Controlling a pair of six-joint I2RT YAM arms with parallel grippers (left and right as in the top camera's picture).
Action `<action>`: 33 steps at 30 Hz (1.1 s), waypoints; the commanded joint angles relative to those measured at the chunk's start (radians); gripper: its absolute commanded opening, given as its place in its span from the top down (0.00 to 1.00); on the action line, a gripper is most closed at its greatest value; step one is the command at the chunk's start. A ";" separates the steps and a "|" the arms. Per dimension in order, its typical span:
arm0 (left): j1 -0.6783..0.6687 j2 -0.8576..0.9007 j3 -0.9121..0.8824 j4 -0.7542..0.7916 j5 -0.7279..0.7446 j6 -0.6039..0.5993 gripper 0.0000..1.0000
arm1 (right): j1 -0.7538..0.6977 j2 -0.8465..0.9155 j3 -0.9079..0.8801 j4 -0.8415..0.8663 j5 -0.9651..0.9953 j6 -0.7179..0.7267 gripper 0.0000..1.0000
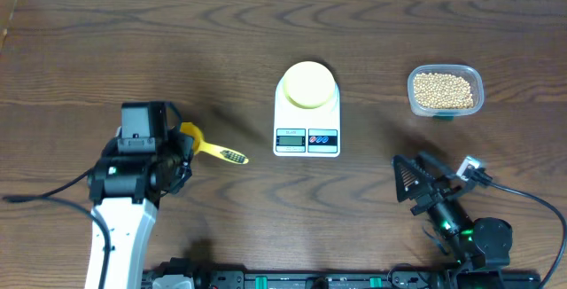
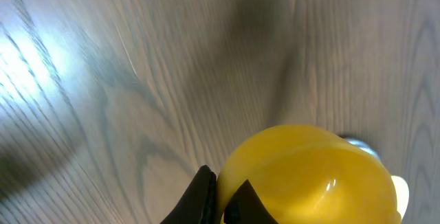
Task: Scoop item into bowl and weigh 50g on scale
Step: 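Lift the scoop with the left gripper toward the right gripper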
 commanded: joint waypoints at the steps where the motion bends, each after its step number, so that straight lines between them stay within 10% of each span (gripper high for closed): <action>1: 0.003 0.057 0.004 0.008 0.138 -0.021 0.93 | 0.005 0.002 -0.002 -0.004 -0.150 0.212 0.01; 21: -0.267 0.143 0.004 0.197 0.214 -0.020 0.93 | 0.004 0.063 0.014 0.164 -0.300 0.346 0.04; 33: -0.298 0.143 0.004 0.203 0.175 -0.021 0.93 | 0.158 0.563 0.286 0.164 -0.359 0.186 0.07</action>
